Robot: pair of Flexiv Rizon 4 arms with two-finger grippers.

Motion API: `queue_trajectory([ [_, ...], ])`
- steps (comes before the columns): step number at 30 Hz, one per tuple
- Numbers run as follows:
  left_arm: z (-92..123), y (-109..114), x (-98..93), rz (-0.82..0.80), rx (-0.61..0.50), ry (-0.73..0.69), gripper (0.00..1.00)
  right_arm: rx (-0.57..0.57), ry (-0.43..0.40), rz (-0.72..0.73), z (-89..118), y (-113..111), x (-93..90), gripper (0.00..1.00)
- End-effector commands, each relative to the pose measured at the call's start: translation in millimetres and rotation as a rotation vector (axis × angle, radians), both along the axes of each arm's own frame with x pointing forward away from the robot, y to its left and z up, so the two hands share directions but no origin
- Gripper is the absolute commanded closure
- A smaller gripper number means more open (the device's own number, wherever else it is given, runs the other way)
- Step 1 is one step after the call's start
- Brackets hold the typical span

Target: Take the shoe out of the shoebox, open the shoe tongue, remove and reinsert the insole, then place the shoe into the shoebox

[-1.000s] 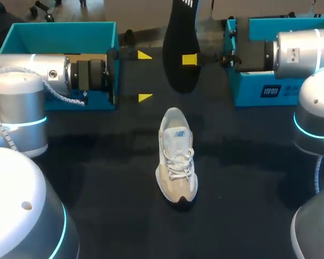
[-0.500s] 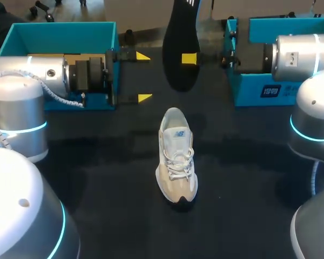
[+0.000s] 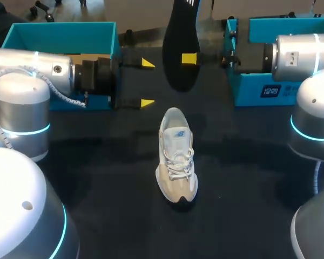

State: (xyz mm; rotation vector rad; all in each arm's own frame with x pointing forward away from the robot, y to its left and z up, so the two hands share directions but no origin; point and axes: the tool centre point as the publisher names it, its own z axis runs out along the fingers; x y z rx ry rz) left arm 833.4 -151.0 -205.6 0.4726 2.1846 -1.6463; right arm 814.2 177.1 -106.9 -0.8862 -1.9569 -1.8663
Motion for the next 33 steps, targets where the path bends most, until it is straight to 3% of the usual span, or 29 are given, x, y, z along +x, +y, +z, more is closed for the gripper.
queue_trajectory([
  [1,-4.6,0.1,-0.5,-0.033,0.078,0.045,0.0,0.0,0.0,-0.003,-0.5,2.3,0.2,1.0],
  [11,-27.6,21.7,-13.7,-0.073,0.266,0.206,0.0,0.02,-0.024,0.023,-9.9,7.1,9.4,1.0],
  [27,-60.6,42.7,-33.5,-0.064,0.526,0.474,0.0,0.08,-0.01,0.05,-52.3,4.9,8.7,1.0],
  [33,-65.9,41.5,-32.9,-0.059,0.569,0.491,0.0,0.088,0.002,0.048,-65.3,5.4,10.3,1.0],
])
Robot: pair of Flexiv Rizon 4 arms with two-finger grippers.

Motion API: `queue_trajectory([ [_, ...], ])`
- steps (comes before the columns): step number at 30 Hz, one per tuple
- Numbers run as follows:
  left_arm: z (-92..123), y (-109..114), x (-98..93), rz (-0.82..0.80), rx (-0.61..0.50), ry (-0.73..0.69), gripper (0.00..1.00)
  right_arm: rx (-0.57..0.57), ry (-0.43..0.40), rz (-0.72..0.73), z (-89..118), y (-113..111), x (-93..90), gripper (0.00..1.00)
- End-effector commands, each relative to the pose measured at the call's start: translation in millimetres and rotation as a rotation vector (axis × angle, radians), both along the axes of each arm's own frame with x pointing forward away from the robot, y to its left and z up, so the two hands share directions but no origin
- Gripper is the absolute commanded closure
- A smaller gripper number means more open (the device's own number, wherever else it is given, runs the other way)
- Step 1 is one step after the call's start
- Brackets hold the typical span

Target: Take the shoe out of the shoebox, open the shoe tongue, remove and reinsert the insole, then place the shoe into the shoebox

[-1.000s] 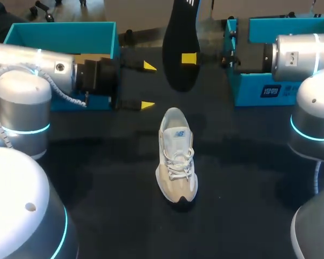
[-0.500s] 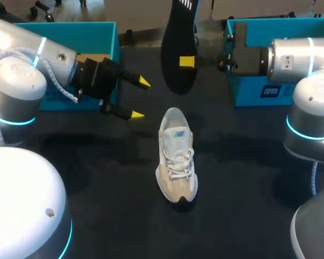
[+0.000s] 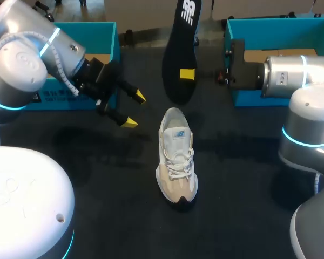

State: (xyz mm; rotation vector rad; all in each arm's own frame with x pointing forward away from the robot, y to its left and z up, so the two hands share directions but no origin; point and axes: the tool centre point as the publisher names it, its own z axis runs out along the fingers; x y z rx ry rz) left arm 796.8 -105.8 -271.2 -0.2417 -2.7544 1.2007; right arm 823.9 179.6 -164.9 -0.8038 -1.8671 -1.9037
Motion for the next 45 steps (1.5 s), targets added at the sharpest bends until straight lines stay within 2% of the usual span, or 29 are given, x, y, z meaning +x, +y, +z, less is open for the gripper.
queue_trajectory([
  [1,-1.7,-4.0,3.9,-0.03,0.06,0.018,0.0,0.002,0.005,-0.004,-8.7,2.7,0.7,1.0],
  [7,-15.5,0.3,5.2,0.008,0.104,0.1,0.0,-0.018,0.013,-0.001,-18.9,1.9,1.9,1.0],
  [13,-29.2,4.7,6.2,0.016,0.156,0.112,0.0,-0.026,0.005,0.012,-29.7,8.1,1.0,1.0],
  [25,-54.2,10.1,17.1,0.089,0.184,0.167,0.0,-0.026,0.005,0.012,-29.7,8.1,1.0,1.0],
  [29,-58.8,14.6,16.1,0.101,0.19,0.187,0.0,-0.026,0.005,0.012,-29.7,8.1,1.0,1.0],
  [36,-61.3,14.2,15.9,0.125,0.197,0.202,0.0,-0.022,-0.022,0.028,-51.4,13.7,9.1,1.0],
  [45,-53.3,3.7,14.8,0.13,0.194,0.203,0.0,0.007,-0.019,0.051,-73.7,16.9,8.8,1.0],
])
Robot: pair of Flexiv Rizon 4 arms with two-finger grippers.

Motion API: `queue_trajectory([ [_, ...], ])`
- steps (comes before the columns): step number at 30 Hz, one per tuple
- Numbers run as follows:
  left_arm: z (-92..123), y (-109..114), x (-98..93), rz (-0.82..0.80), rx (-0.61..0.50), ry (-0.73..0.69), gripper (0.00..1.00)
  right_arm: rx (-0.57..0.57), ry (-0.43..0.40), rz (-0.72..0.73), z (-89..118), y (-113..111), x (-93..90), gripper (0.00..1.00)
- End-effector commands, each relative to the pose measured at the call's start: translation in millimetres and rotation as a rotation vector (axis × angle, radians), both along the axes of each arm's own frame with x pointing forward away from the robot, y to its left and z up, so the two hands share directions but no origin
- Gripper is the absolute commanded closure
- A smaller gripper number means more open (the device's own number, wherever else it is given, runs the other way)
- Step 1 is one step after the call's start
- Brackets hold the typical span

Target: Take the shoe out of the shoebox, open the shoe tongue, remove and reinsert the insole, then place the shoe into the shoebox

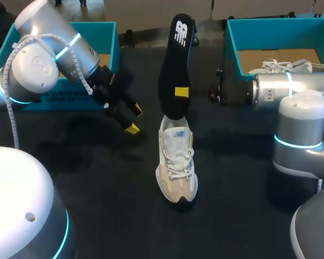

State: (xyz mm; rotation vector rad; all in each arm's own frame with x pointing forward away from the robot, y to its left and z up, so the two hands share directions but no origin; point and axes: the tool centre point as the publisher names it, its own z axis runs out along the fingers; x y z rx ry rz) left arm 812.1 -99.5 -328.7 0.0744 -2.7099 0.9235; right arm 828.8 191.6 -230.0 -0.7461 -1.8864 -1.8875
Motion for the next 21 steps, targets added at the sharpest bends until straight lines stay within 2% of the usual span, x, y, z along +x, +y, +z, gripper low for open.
queue_trajectory([
  [1,4.9,-3.3,0.6,0.002,0.007,-0.005,0.0,0.021,0.007,0.019,-13.8,6.1,4.7,1.0],
  [21,6.5,-4.4,2.9,-0.01,0.037,-0.012,0.0,0.057,0.007,0.086,-40.4,19.9,21.0,1.0],
])
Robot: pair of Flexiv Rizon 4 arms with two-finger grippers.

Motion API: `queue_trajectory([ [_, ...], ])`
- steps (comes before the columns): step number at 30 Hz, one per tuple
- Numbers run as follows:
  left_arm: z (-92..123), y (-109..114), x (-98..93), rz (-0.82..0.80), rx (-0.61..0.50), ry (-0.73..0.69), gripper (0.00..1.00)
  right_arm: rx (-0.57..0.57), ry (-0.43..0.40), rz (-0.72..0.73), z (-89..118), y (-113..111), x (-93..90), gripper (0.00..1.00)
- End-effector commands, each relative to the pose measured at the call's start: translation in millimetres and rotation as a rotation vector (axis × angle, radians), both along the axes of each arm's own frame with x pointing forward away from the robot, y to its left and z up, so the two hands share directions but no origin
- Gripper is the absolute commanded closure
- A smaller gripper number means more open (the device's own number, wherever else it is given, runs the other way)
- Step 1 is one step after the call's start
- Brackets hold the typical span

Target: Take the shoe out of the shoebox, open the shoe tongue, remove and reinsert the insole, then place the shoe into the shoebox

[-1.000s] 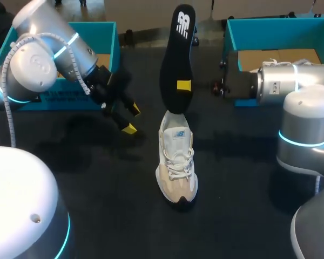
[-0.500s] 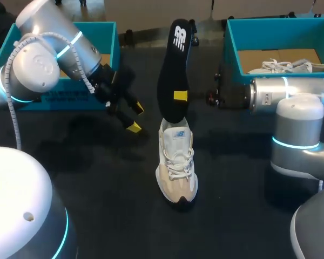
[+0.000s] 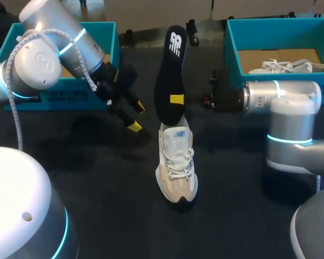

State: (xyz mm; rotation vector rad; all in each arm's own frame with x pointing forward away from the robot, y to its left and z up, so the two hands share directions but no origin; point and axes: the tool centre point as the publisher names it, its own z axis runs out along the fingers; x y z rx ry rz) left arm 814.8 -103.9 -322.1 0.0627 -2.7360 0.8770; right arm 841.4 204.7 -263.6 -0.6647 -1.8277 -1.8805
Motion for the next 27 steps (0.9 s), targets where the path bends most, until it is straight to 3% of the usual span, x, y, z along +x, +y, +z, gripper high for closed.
queue_trajectory([
  [1,0.0,-0.1,0.2,-0.001,0.002,0.0,0.0,0.008,-0.001,0.019,-8.3,7.6,8.6,1.0],
  [27,0.0,-0.1,0.2,-0.001,0.002,0.0,0.0,0.022,0.027,0.032,-30.0,21.3,-0.7,1.0],
])
